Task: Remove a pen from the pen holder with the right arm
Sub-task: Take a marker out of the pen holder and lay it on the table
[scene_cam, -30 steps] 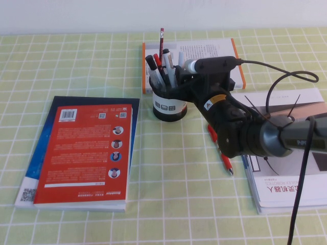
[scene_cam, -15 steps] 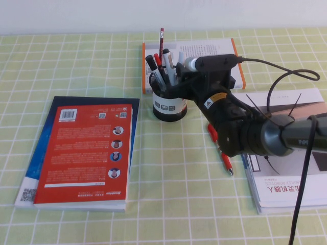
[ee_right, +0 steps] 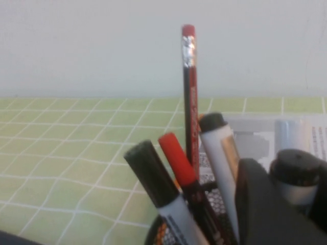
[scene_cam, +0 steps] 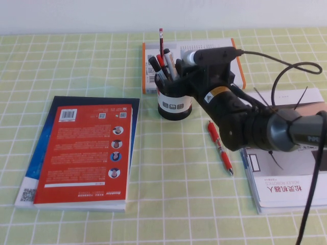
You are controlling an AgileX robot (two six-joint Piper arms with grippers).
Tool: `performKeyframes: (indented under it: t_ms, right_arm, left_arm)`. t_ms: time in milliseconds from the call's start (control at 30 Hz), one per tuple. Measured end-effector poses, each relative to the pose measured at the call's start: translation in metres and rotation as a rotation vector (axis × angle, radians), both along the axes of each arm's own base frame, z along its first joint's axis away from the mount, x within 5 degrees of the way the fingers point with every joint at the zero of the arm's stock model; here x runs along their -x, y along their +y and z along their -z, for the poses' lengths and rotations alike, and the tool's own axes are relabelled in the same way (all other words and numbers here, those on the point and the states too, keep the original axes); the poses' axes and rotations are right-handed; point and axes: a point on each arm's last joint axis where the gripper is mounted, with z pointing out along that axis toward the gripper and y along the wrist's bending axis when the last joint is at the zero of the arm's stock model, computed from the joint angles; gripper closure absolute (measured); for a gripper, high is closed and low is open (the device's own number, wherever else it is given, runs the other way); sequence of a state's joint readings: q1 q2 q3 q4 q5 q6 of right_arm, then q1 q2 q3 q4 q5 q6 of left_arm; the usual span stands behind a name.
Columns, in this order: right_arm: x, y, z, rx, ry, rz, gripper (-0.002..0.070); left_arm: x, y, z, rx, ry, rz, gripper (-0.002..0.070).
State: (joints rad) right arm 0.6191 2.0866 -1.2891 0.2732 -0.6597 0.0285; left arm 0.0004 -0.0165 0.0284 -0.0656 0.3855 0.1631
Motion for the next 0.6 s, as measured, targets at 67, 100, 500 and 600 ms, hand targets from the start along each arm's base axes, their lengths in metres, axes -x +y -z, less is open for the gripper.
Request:
performKeyframes:
  t_ms: [67, 100, 500, 600]
  right_arm:
    - [0.002, -0.001, -0.01, 0.016, -0.012, -0.009, 0.0569]
    - [0.003, -0.001, -0.017, 0.024, -0.023, -0.012, 0.0569]
    - [0.041, -0.022, -0.128, 0.044, -0.129, -0.067, 0.057]
    - [0.053, -0.029, -0.148, 0.075, -0.127, -0.09, 0.057]
  left_arm:
    - [0.0, 0.0, 0.0, 0.0, 0.0, 0.0, 0.068]
    - [0.0, 0.0, 0.0, 0.0, 0.0, 0.0, 0.068]
    - [0.0, 0.0, 0.0, 0.0, 0.0, 0.0, 0.068]
    - [0.0, 0.0, 0.0, 0.0, 0.0, 0.0, 0.068]
